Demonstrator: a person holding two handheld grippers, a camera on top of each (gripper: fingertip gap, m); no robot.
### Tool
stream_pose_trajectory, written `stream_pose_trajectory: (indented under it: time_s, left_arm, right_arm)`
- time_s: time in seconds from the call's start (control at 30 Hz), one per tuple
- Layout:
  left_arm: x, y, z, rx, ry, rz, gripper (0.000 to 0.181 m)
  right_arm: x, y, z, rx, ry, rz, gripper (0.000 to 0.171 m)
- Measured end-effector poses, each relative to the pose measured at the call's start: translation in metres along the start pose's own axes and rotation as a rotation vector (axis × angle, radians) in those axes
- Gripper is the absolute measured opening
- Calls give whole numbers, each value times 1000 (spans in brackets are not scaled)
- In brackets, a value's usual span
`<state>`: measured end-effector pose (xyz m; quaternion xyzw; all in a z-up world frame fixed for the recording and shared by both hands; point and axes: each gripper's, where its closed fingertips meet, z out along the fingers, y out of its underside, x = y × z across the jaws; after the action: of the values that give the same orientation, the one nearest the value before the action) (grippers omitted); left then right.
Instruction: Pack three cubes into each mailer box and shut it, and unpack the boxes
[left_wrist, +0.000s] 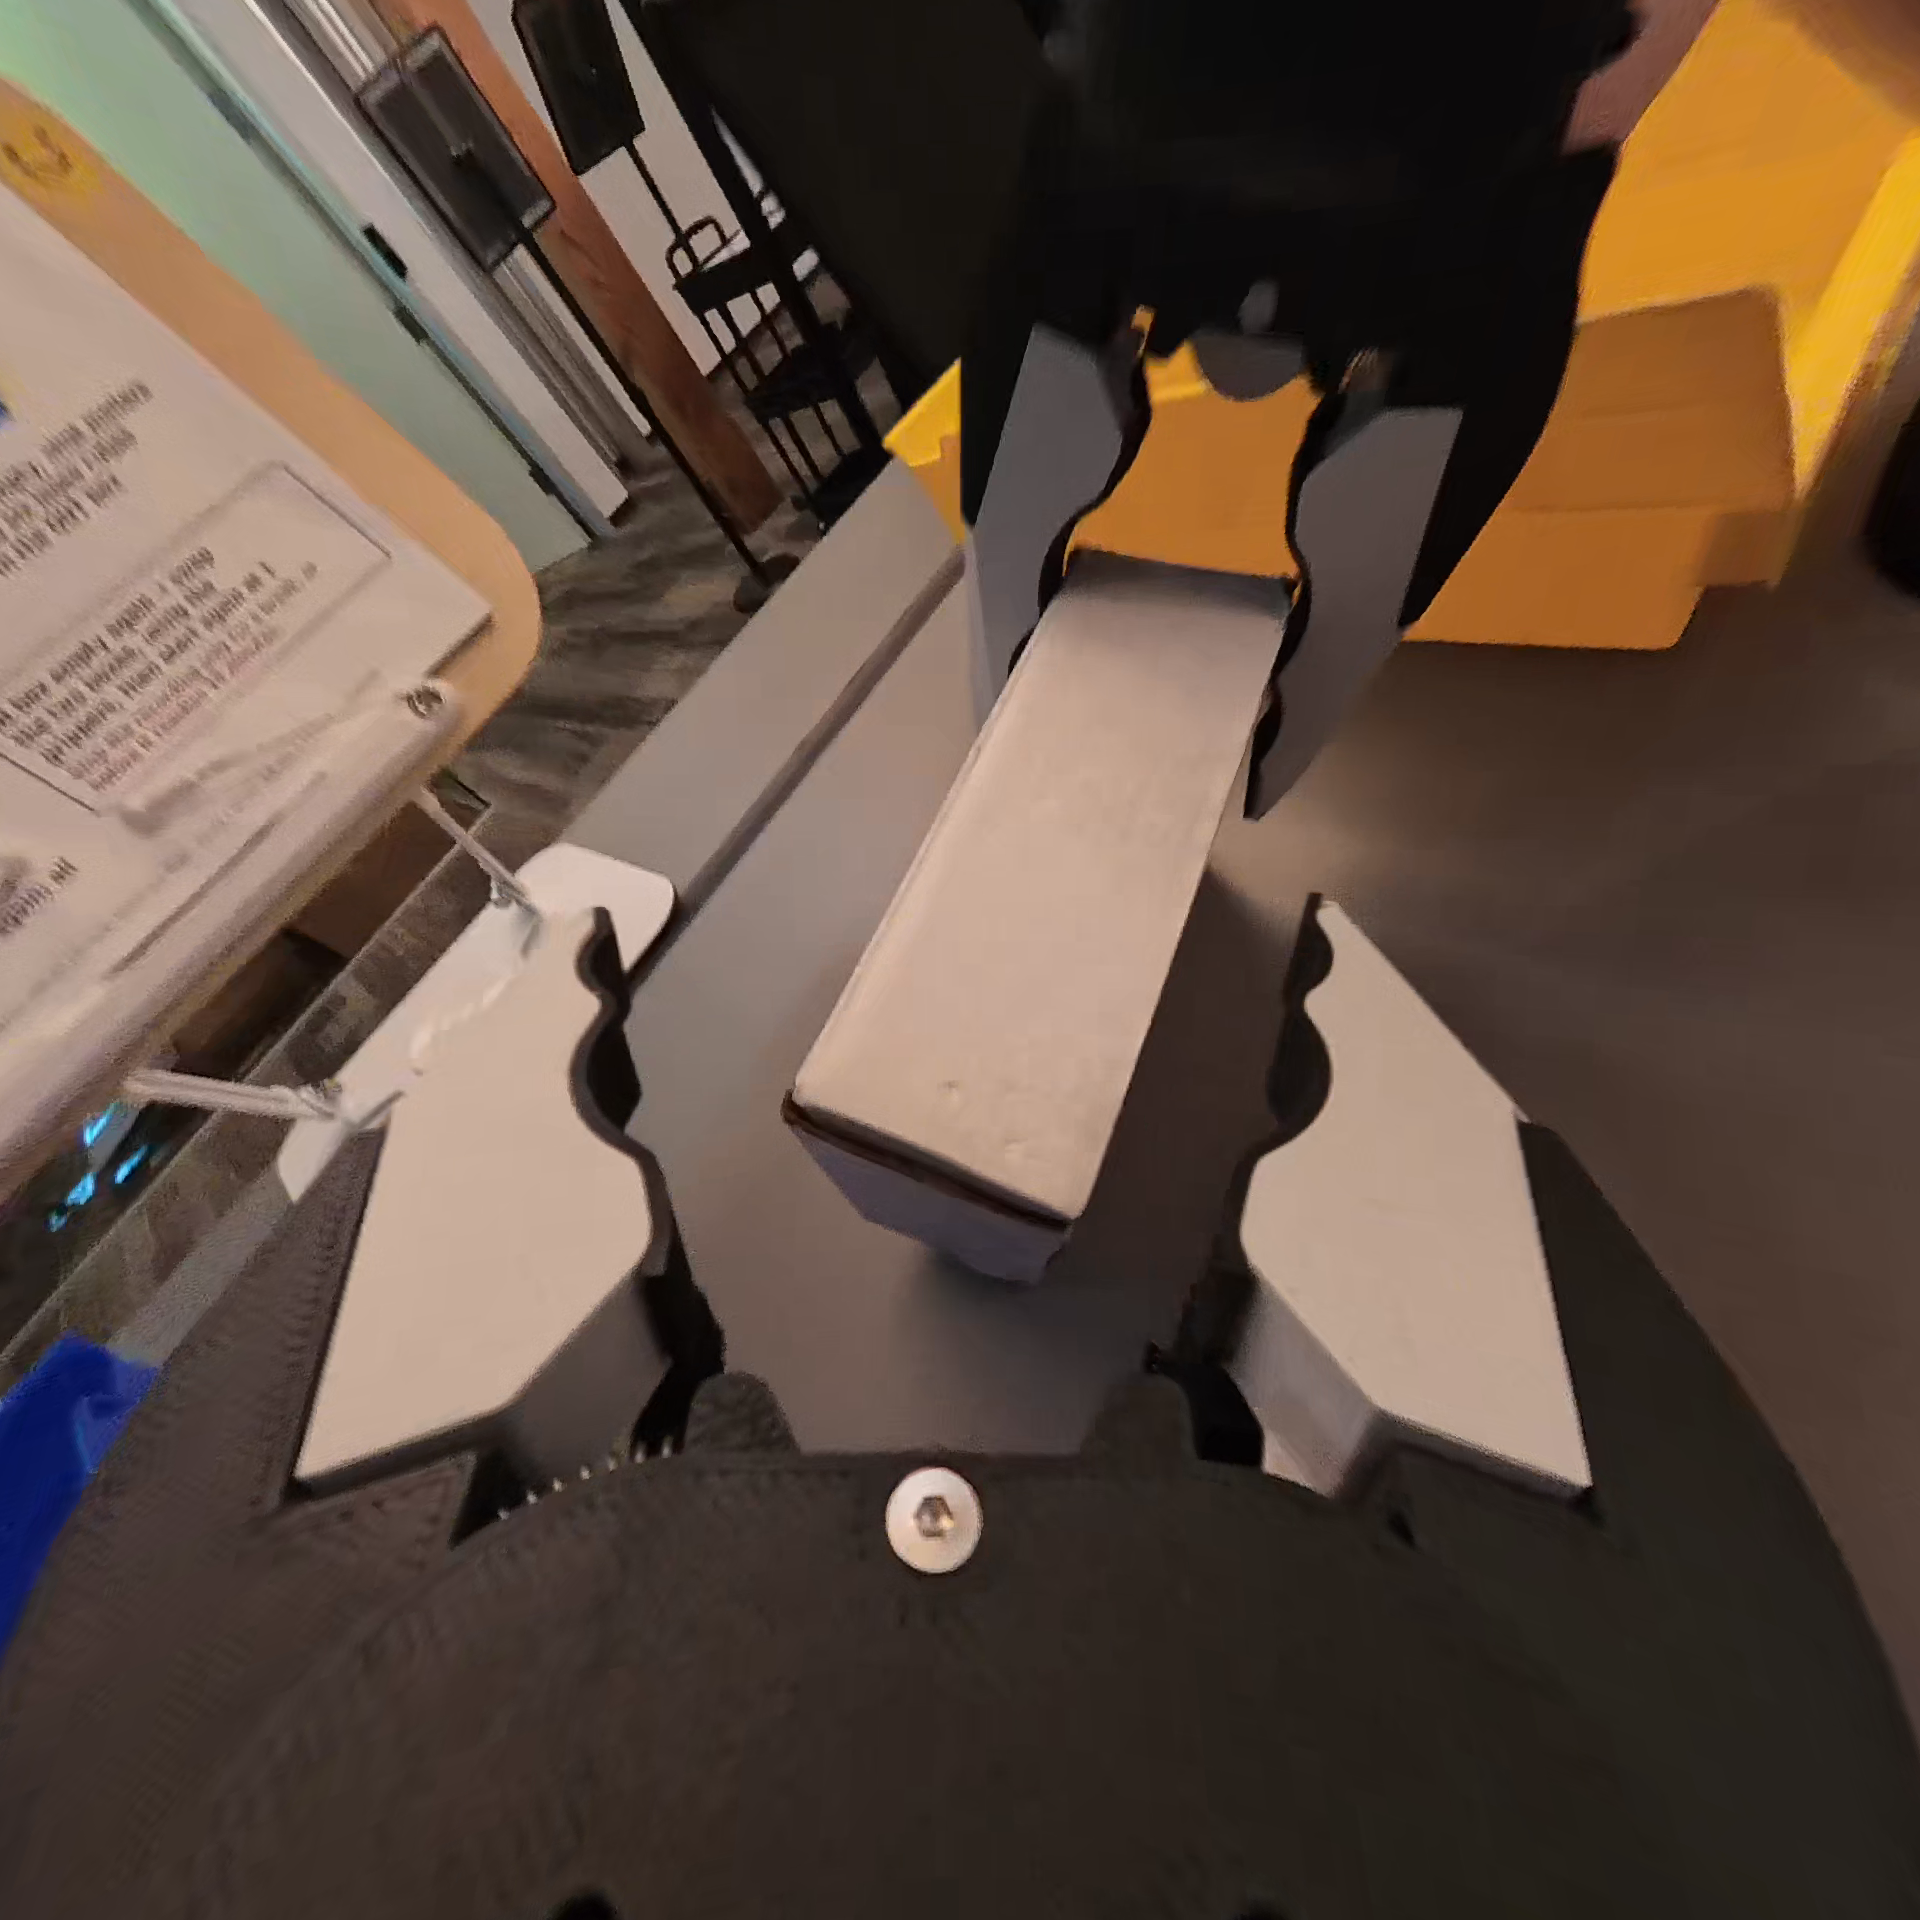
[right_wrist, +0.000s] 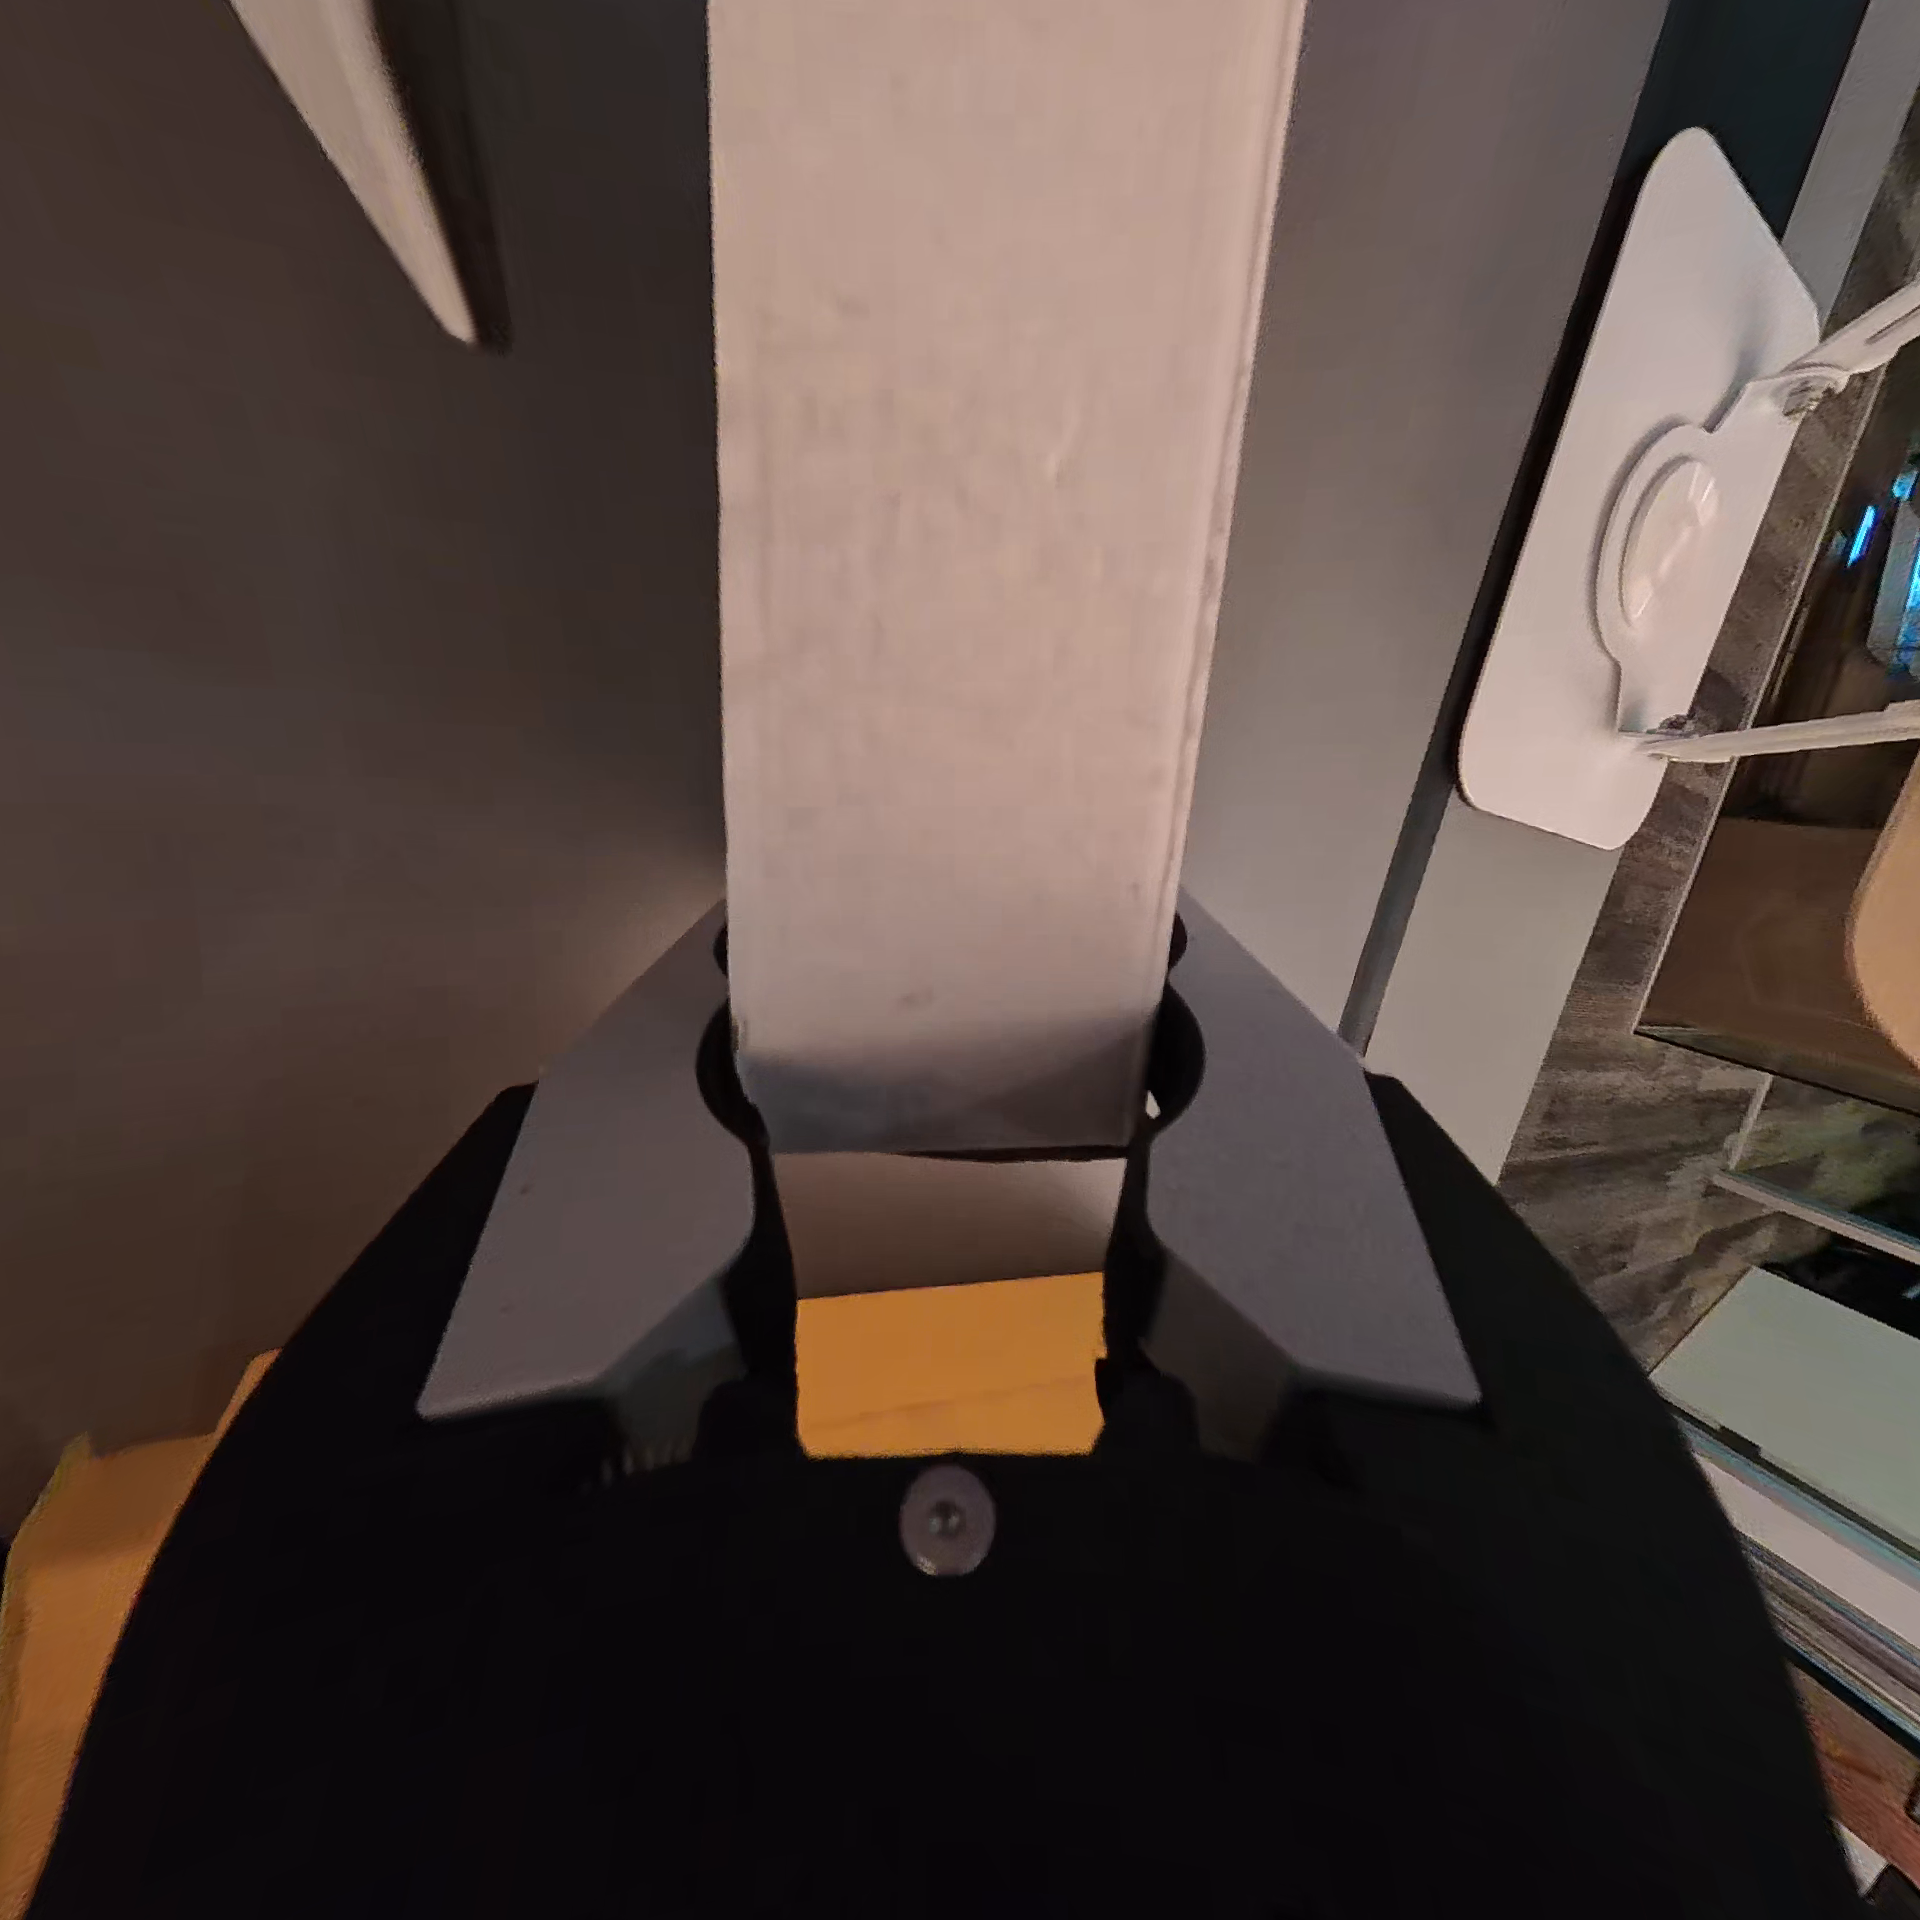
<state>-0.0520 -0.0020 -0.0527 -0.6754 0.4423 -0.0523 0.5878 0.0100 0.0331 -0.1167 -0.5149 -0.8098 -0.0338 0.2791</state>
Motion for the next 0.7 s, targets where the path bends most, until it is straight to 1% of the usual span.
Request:
stream_pose_trajectory:
  time_s: [0.1,0.17,0.23,0.27,0.37,0.43,0.47,0.5,0.53,0.6,0.7]
  left_arm:
    - [-8,19,7,-33,-40,-36,134]
    - [-7,25,9,-29,-29,-97,134]
    - [-8,35,12,-36,-43,-103,134]
    - [-6,39,14,-41,-41,-98,130]
    - [6,52,23,-72,18,-125,132]
    - [10,54,31,-69,53,-161,132]
    - [10,53,34,-55,70,-174,128]
    - [13,52,36,-33,102,-179,118]
    - [14,50,36,-8,124,-169,113]
    - [14,48,36,35,126,-132,93]
    - [16,50,38,20,115,-103,93]
  right_arm:
    - [0,2,0,4,-4,10,75]
    - [1,3,-1,5,-6,17,75]
    - [0,4,-1,5,-6,13,75]
    - [0,4,-1,5,-5,8,75]
    - [-1,1,0,6,-3,-12,75]
    - [-1,2,-1,-3,-1,-18,75]
    - [-1,2,-1,-1,0,-20,75]
    - [-1,2,-1,3,-1,-21,75]
    - [-1,1,0,7,-1,-19,75]
    - [-1,1,0,11,-4,-10,75]
    - [-1,0,0,21,-6,-15,75]
